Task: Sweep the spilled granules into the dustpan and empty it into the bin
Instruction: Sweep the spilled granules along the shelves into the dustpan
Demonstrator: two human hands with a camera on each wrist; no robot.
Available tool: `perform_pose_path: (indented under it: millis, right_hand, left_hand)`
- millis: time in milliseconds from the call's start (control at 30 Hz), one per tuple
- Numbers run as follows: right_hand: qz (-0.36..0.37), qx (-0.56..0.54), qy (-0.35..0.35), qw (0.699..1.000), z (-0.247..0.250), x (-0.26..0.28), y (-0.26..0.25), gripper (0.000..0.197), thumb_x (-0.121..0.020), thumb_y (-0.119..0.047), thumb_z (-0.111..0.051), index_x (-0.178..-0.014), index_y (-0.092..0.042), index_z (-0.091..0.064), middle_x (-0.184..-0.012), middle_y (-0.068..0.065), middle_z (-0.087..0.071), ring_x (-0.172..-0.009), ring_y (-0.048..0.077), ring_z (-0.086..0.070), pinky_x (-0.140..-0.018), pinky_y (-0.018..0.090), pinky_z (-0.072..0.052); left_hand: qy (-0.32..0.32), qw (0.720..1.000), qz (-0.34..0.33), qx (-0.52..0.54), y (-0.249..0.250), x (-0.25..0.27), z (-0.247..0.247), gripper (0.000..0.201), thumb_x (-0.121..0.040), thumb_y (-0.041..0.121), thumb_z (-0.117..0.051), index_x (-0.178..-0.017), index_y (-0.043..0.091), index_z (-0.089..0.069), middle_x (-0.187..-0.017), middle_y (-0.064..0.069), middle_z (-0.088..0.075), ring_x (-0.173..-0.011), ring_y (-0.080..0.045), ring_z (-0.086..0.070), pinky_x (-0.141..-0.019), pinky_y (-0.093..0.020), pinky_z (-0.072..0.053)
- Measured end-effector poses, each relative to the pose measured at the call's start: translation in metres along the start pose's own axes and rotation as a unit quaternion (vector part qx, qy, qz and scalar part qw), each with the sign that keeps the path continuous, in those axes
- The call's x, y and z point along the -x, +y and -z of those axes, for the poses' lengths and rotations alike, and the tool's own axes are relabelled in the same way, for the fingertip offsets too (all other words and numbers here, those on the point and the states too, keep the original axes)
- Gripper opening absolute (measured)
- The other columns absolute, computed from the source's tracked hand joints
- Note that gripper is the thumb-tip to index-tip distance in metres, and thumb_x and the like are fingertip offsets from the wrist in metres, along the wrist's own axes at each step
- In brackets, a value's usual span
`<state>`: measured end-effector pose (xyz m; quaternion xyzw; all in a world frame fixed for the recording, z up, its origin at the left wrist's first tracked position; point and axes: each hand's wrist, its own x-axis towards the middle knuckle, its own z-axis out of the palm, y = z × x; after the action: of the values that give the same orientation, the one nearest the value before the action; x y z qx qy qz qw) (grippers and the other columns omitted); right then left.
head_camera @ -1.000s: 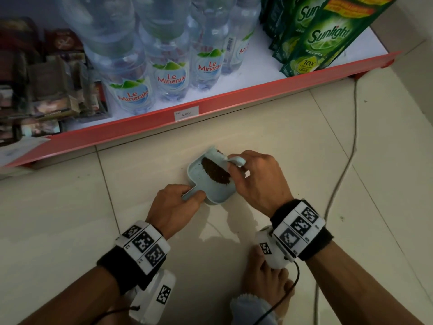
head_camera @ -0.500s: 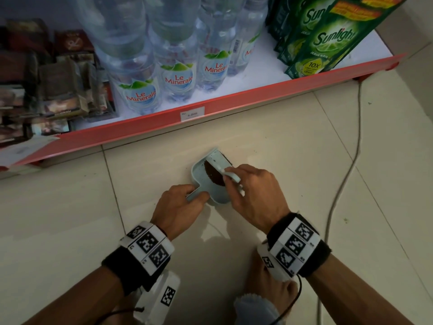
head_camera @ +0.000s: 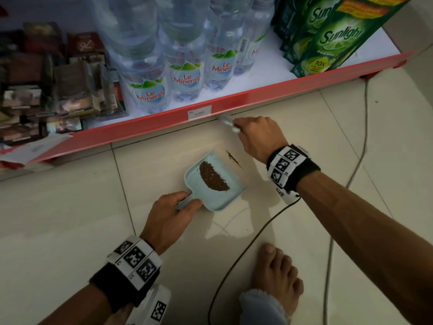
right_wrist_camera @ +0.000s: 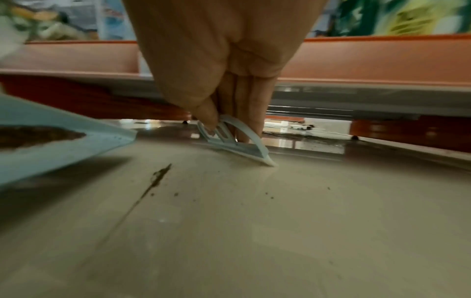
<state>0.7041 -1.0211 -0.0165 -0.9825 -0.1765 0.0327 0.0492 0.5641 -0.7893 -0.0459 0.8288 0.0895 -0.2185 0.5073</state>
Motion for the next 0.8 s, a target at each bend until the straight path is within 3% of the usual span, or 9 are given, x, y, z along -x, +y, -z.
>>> perform_pose_path:
  millis: [100, 200, 267, 333, 433, 533, 600, 700, 800]
  right_hand:
    - [0.086, -0.02, -0.029, 0.996, 0.001, 0.012, 0.001, 0.029, -0.098, -0.013, -0.046, -0.121, -0.018, -0.062, -0.099, 0.007, -0.072, -0.066, 0.028, -0.065, -0.066, 0.033, -0.055]
    - [0.145, -0.036, -0.057, 0.987, 0.006, 0.034, 0.016, 0.03, -0.09, -0.005, -0.054, -0.115, -0.016, -0.066, -0.108, 0.01, -0.073, -0.082, 0.03, -0.071, -0.071, 0.037, -0.057]
    - [0.168, -0.058, -0.061, 0.982, 0.01, 0.051, 0.03, 0.038, -0.083, 0.001, -0.063, -0.116, -0.014, -0.069, -0.109, 0.01, -0.074, -0.084, 0.031, -0.072, -0.069, 0.043, -0.059]
    - [0.16, -0.075, -0.042, 0.983, 0.011, 0.062, 0.039, 0.036, -0.084, -0.002, -0.067, -0.117, -0.014, -0.07, -0.107, 0.009, -0.074, -0.082, 0.031, -0.072, -0.065, 0.044, -0.059]
    - [0.074, -0.127, 0.065, 0.987, 0.01, 0.063, 0.036, 0.021, -0.088, -0.013, -0.065, -0.108, -0.011, -0.073, -0.096, 0.007, -0.076, -0.071, 0.029, -0.071, -0.064, 0.042, -0.059]
    - [-0.062, -0.221, 0.164, 0.959, 0.005, 0.051, 0.012, 0.016, -0.083, -0.02, -0.066, -0.092, -0.011, -0.075, -0.08, 0.003, -0.076, -0.065, 0.017, -0.072, -0.067, 0.038, -0.061]
    - [-0.148, -0.325, 0.134, 0.924, -0.002, 0.041, -0.008, 0.016, -0.082, -0.023, -0.067, -0.088, -0.011, -0.076, -0.08, 0.002, -0.077, -0.067, 0.011, -0.073, -0.071, 0.036, -0.062]
    - [-0.239, -0.479, 0.023, 0.845, -0.012, 0.029, -0.038, 0.012, -0.085, -0.015, -0.072, -0.094, -0.007, -0.074, -0.091, 0.006, -0.077, -0.074, 0.013, -0.075, -0.069, 0.039, -0.063]
    - [-0.276, -0.512, -0.047, 0.812, -0.018, 0.026, -0.048, 0.013, -0.084, -0.012, -0.074, -0.095, -0.004, -0.073, -0.095, 0.01, -0.076, -0.076, 0.014, -0.075, -0.068, 0.039, -0.063]
  left_hand:
    - [0.003, 1.0, 0.008, 0.016, -0.003, 0.006, 0.005, 0.032, -0.09, 0.037, -0.065, -0.086, 0.006, -0.072, -0.067, -0.01, -0.064, -0.061, -0.014, -0.054, -0.062, -0.04, -0.048]
    - [0.016, 0.999, 0.012, 0.028, -0.006, 0.009, 0.007, 0.032, -0.091, 0.034, -0.065, -0.089, 0.003, -0.071, -0.079, -0.017, -0.068, -0.067, -0.027, -0.059, -0.068, -0.043, -0.051]
    - [0.02, 0.999, 0.013, 0.034, -0.008, 0.011, 0.009, 0.031, -0.091, 0.033, -0.065, -0.085, 0.003, -0.071, -0.071, -0.015, -0.064, -0.062, -0.022, -0.054, -0.063, -0.039, -0.047]
    - [0.022, 0.999, 0.013, 0.044, -0.011, 0.013, 0.009, 0.03, -0.091, 0.031, -0.066, -0.082, 0.003, -0.07, -0.058, -0.004, -0.054, -0.056, -0.011, -0.047, -0.059, -0.032, -0.04]
    - [0.02, 0.998, 0.02, 0.061, -0.015, 0.014, 0.009, 0.026, -0.09, 0.03, -0.066, -0.079, 0.007, -0.072, -0.051, 0.008, -0.051, -0.05, -0.005, -0.043, -0.054, -0.024, -0.037]
    - [0.016, 0.997, 0.019, 0.074, -0.02, 0.018, 0.009, 0.022, -0.089, 0.028, -0.067, -0.077, 0.01, -0.073, -0.051, 0.009, -0.052, -0.049, -0.004, -0.044, -0.054, -0.026, -0.037]
    - [0.016, 0.997, 0.017, 0.077, -0.024, 0.021, 0.01, 0.022, -0.088, 0.029, -0.068, -0.076, 0.011, -0.073, -0.052, 0.007, -0.054, -0.051, -0.005, -0.045, -0.055, -0.027, -0.038]
    - [0.031, 0.995, 0.02, 0.095, -0.03, 0.025, 0.013, 0.017, -0.086, 0.028, -0.069, -0.073, 0.018, -0.074, -0.051, 0.008, -0.056, -0.048, -0.002, -0.046, -0.052, -0.019, -0.038]
    - [0.041, 0.993, 0.022, 0.108, -0.034, 0.029, 0.014, 0.016, -0.087, 0.026, -0.071, -0.072, 0.021, -0.075, -0.048, 0.011, -0.053, -0.045, -0.001, -0.043, -0.049, -0.018, -0.036]
